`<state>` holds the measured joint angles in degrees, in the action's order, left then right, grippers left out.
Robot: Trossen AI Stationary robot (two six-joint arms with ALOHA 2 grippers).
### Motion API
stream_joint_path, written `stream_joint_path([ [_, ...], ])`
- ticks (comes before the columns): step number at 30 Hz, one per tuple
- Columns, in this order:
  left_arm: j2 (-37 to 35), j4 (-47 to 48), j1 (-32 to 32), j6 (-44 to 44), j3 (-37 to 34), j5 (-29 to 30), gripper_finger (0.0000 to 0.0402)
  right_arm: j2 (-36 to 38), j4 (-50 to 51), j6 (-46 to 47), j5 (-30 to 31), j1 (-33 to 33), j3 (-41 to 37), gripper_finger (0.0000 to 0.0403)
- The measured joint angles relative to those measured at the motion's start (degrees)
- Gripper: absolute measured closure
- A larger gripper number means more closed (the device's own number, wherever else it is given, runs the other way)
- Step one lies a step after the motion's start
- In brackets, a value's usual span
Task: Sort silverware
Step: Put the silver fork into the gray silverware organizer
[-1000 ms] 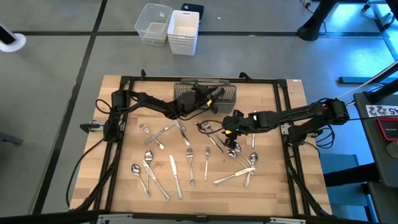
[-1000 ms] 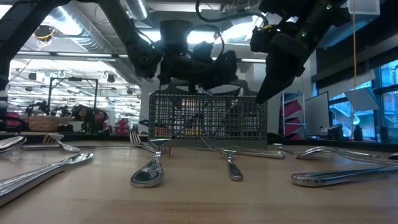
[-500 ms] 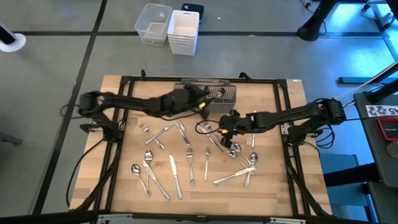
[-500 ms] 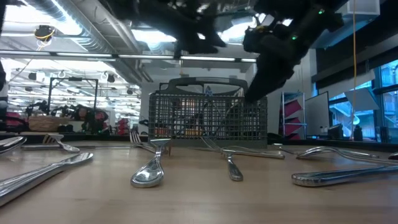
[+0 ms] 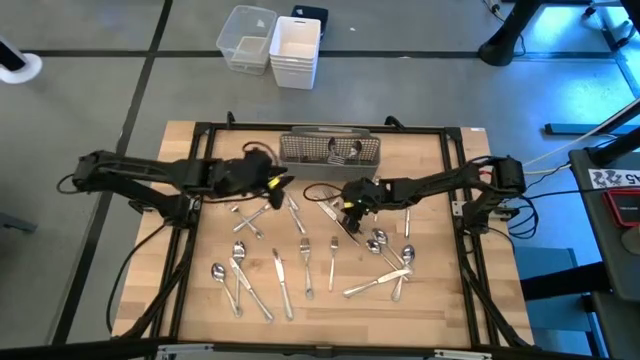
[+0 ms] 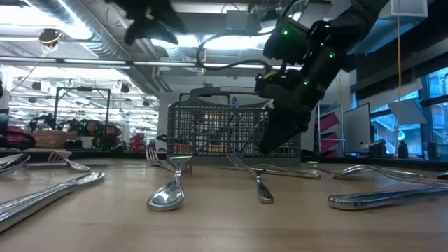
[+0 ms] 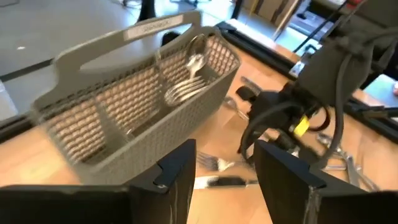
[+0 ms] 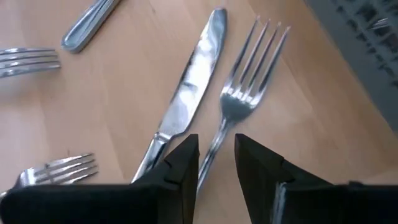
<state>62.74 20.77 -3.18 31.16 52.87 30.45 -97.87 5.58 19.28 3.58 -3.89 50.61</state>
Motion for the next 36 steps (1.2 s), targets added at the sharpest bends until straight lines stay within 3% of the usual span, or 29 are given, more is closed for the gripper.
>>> stream_joint_path([
  [6, -3.45, -0.38, -4.34, 4.94, -5.97, 3.71, 0.0247, -1.69, -0.09, 0.00, -0.18, 0.07, -0.04, 0.0297],
  [18, -3.71, -0.45, -8.09, 17.41, -15.14, 6.40, 0.0247, -6.41, -3.02, -0.07, 1.44, 0.16, 0.20, 0.0311],
  [24, -3.71, -0.35, -9.07, 19.71, -16.25, 7.12, 0.0247, -6.13, -2.74, -0.05, 1.46, 0.10, 0.17, 0.0386],
  [36, -3.71, -0.43, -9.31, 19.47, -16.25, 8.77, 0.0247, 0.51, -0.61, 0.01, -3.16, 0.15, 0.25, 0.0390],
])
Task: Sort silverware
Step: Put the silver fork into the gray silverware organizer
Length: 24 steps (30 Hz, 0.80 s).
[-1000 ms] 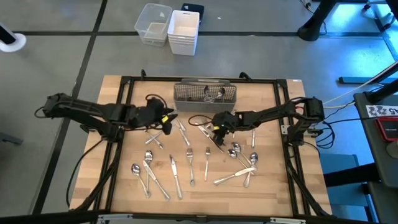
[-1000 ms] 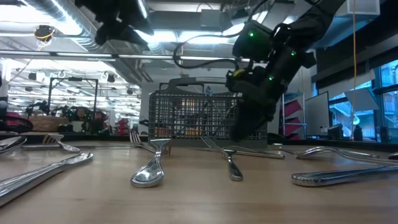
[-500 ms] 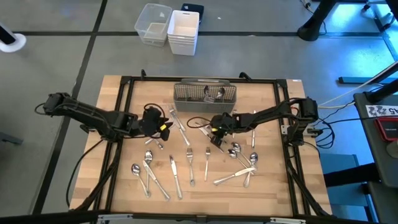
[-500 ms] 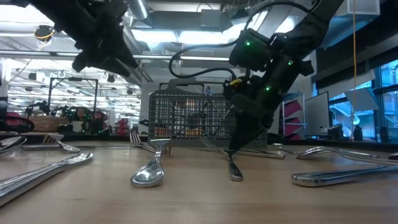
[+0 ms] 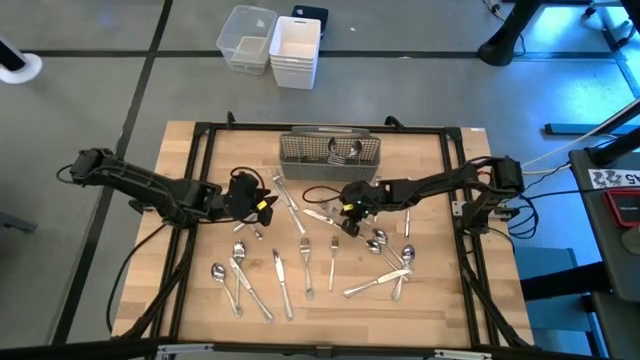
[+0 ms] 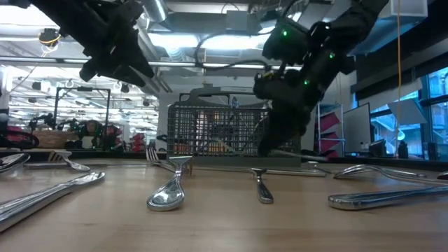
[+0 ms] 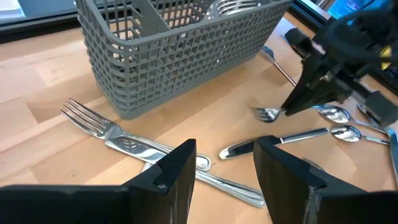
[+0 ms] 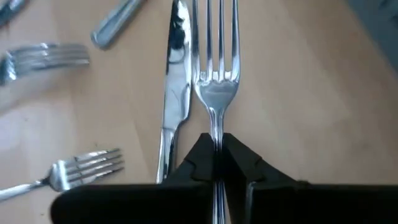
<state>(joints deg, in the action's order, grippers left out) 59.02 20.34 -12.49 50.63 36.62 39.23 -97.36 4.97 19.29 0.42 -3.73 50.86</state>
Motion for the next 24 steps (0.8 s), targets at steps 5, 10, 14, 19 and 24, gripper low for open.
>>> stream_joint_path([
  [5, 0.00, 0.02, 0.02, 0.00, 0.00, 1.04, 0.0247, 3.50, 2.10, -0.75, 0.19, -0.01, 3.25, 0.0390],
  [10, 0.00, -0.02, 0.02, 0.24, -0.02, 1.30, 0.0247, 4.26, -1.06, -5.95, 2.33, -0.01, 8.38, 0.0391],
  [14, 0.00, -0.20, 0.02, 0.29, -0.02, 1.47, 0.0247, 3.83, -8.21, -12.27, 7.20, -0.01, 11.68, 0.0387],
  [19, 0.00, -0.38, 0.02, 0.42, -0.02, 1.48, 0.0247, 3.78, -21.88, -23.62, 15.99, -0.12, 12.50, 0.0392],
  [24, 0.00, -0.42, 0.04, 0.44, -0.02, 1.48, 0.0247, 1.51, -35.18, -30.43, 16.02, -2.44, 12.58, 0.0389],
])
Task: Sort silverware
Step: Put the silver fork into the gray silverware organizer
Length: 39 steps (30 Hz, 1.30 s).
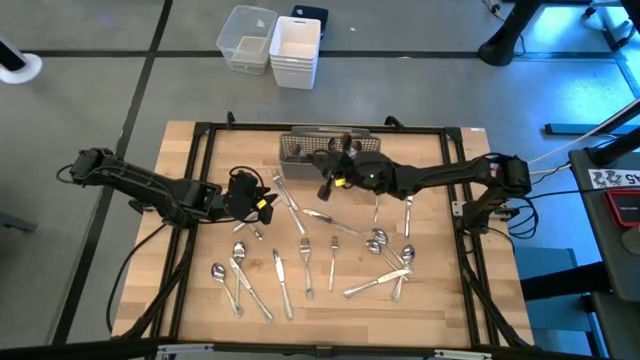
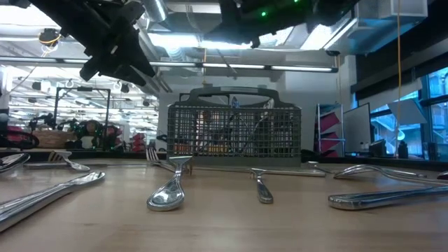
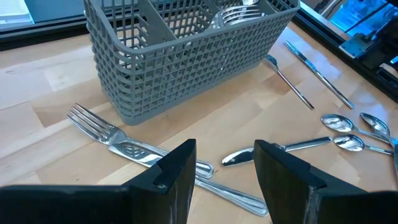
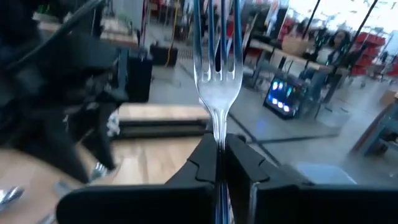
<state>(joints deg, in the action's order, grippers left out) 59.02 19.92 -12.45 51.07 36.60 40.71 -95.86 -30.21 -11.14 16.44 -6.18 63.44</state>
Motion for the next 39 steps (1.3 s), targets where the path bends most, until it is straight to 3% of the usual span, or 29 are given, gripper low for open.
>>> stream_joint_path([
  [11, 0.00, 0.01, 0.00, 0.96, 0.00, 0.00, 0.0247, -10.06, -12.47, -1.17, -7.88, -8.80, -0.02, 0.0387],
  [18, 0.00, 0.05, 0.00, 0.92, 0.00, 0.00, 0.0247, -13.65, -11.06, -1.21, -10.68, -11.21, -0.04, 0.0383],
  [27, 0.00, 0.52, 0.09, 5.59, 0.00, -0.10, 0.0247, -14.03, -10.10, -1.20, -10.00, -11.10, -0.07, 0.0334],
  [35, 0.00, 1.23, 0.09, 15.79, 0.00, -8.04, 0.0247, -13.73, -9.98, -1.20, -10.02, -11.06, -0.07, 0.0306],
  [39, 0.02, 6.35, 0.09, 23.16, 0.00, -11.84, 0.0247, -11.94, -9.87, -1.18, -10.00, -10.51, -0.07, 0.0304],
])
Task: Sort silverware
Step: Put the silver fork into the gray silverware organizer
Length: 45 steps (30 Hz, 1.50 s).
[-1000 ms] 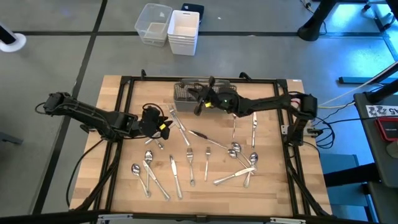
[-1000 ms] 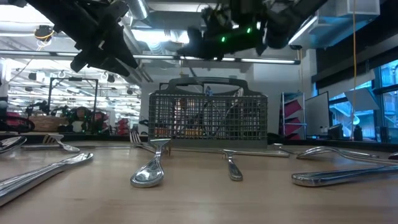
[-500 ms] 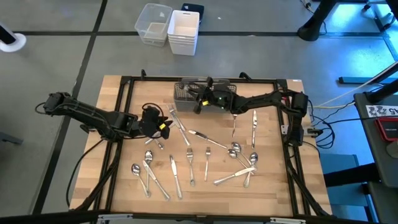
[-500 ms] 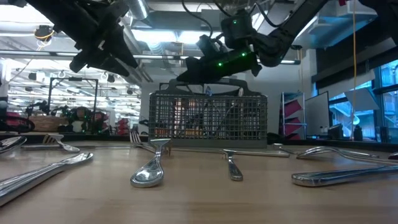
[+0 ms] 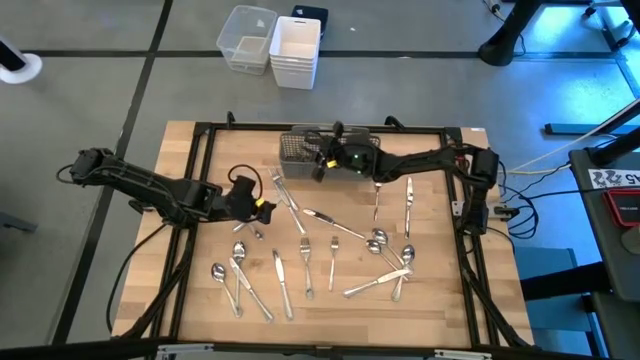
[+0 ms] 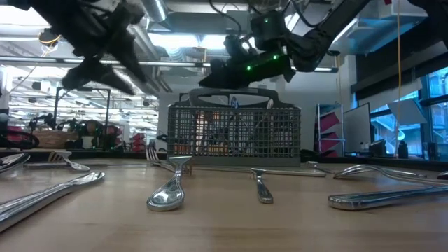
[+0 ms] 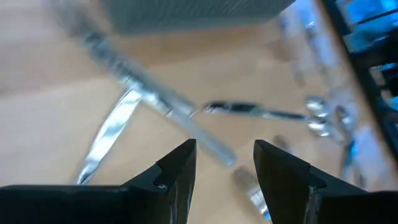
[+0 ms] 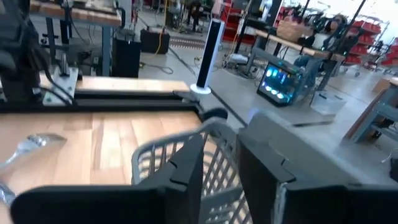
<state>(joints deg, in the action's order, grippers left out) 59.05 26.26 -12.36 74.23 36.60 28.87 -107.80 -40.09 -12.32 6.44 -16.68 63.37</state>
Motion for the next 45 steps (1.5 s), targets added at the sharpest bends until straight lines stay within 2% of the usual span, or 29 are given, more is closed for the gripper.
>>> stream_joint_path([
  [7, 0.02, 16.30, -0.02, 17.66, 0.00, -8.16, 0.0247, 6.23, -0.06, -0.02, 0.00, 3.00, -0.01, 0.0304],
  [12, 0.02, 23.15, -0.02, 26.63, 0.00, -9.43, 0.0247, 11.72, 1.73, -1.87, 0.48, 5.98, -0.02, 0.0304],
  [18, 1.62, 24.22, -0.02, 32.45, 0.00, -10.96, 0.0247, 18.95, 12.00, -7.48, 4.83, 9.56, 0.00, 0.0304],
  [25, 8.14, 24.18, -0.02, 40.74, 0.00, -14.11, 0.0247, 24.61, 30.07, -7.67, 8.98, 11.99, 0.00, 0.0304],
  [34, 13.00, 24.19, 0.00, 46.79, 0.00, -14.12, 0.0247, 32.38, 48.43, -6.13, 11.82, 12.65, -0.02, 0.0304],
  [45, 14.49, 24.25, 1.63, 51.10, -1.17, -10.69, 0.0247, 44.70, 58.36, -2.67, 12.02, 12.57, -0.02, 0.0304],
])
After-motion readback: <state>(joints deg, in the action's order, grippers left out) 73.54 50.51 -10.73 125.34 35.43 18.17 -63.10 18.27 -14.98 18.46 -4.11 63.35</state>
